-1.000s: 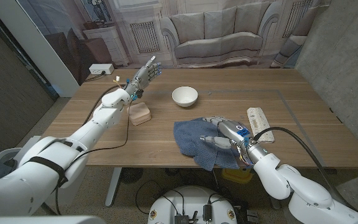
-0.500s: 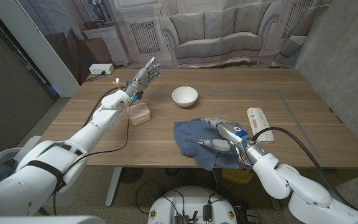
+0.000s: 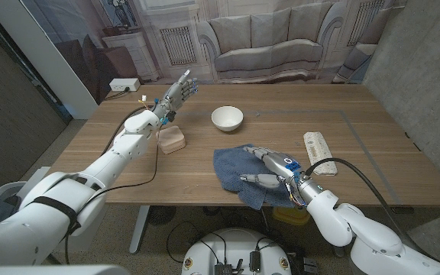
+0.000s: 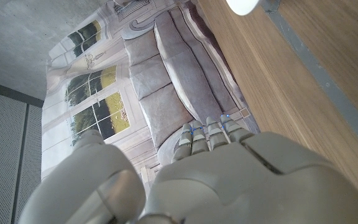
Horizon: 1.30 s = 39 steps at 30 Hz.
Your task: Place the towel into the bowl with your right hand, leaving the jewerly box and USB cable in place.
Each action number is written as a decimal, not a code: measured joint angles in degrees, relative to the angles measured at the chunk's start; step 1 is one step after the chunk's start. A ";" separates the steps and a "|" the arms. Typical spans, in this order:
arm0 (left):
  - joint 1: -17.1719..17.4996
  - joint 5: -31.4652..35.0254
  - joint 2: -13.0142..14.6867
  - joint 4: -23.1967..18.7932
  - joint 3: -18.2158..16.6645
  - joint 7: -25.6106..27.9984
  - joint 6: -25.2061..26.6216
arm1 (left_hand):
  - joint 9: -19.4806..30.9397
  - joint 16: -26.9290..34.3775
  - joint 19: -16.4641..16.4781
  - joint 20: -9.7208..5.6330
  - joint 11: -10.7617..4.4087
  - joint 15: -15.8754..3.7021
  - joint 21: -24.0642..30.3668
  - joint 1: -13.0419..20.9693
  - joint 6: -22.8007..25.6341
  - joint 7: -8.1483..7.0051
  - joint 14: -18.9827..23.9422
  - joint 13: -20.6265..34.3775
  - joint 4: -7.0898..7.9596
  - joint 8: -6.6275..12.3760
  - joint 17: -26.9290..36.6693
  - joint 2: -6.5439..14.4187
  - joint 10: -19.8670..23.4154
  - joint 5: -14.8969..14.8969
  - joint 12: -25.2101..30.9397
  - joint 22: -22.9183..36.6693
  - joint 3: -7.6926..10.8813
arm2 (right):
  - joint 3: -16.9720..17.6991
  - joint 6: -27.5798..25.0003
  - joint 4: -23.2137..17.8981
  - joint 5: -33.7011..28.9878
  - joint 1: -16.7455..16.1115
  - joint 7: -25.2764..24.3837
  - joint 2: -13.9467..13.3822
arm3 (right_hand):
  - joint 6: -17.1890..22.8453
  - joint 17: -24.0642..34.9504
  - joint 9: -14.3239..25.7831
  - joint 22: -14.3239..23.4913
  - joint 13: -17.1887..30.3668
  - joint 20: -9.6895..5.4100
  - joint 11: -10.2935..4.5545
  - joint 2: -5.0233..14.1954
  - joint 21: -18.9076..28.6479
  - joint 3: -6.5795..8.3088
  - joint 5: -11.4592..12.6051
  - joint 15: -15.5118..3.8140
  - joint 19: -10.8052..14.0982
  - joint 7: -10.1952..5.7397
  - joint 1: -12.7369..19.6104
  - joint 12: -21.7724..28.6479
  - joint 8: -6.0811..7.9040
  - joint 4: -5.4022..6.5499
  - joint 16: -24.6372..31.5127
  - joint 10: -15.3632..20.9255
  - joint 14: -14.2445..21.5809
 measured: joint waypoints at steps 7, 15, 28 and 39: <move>-0.16 0.08 0.16 -0.26 0.07 -0.06 0.26 | 0.00 0.00 0.00 0.00 0.00 0.22 0.00 0.07 0.07 -0.07 0.22 0.00 -0.16 0.00 0.00 0.07 0.00 0.00 0.00 0.00 -0.16 | -0.87 0.15 0.55 0.40 1.00 0.57 0.47 | -0.88 0.00 0.00 0.00 0.00 0.01 0.04 -0.27 0.00 -0.17 0.44 -0.08 -0.62 -0.04 -0.18 -0.45 0.00 0.17 0.00 -0.66 -0.88; -0.67 0.19 0.13 0.40 0.18 -0.48 0.34 | 0.00 0.00 0.00 0.00 0.00 0.22 0.00 0.07 0.07 -0.07 0.22 0.00 -0.16 0.00 0.00 0.07 0.00 0.00 0.00 0.00 -0.16 | -1.75 0.43 0.98 1.16 1.95 1.72 0.74 | -1.48 0.00 0.00 0.00 0.00 0.01 -0.05 -0.72 0.01 -0.24 0.66 -0.08 -0.62 -0.05 0.28 -0.45 0.00 0.25 0.00 -1.19 -0.88; -1.18 0.37 -0.11 1.63 0.23 -0.85 -0.29 | 0.00 0.00 0.00 0.00 0.01 0.22 0.00 0.07 0.06 -0.06 0.22 0.00 -0.16 0.00 0.00 0.07 -0.01 0.00 0.00 0.00 -0.16 | -3.32 -0.96 1.11 1.00 3.36 3.90 1.03 | -3.23 -0.01 -0.01 0.00 -0.01 0.00 0.35 -0.61 0.03 -0.24 1.54 -0.07 -1.44 0.26 0.38 -0.44 0.00 0.24 0.00 -2.20 -1.51; -1.28 0.46 -0.16 1.97 0.25 -1.07 -0.76 | 0.00 0.00 0.00 0.00 0.01 0.22 0.00 0.07 0.27 0.14 0.22 0.00 -0.32 0.00 0.00 0.07 -0.01 0.00 0.00 0.00 -0.32 | -4.51 -2.32 1.34 -0.27 4.17 4.96 1.26 | -3.83 -0.01 -0.01 0.00 -0.01 0.00 0.46 -0.25 0.03 -0.24 1.54 -0.08 -1.43 0.27 0.74 -0.44 0.00 0.25 0.00 -2.71 -1.50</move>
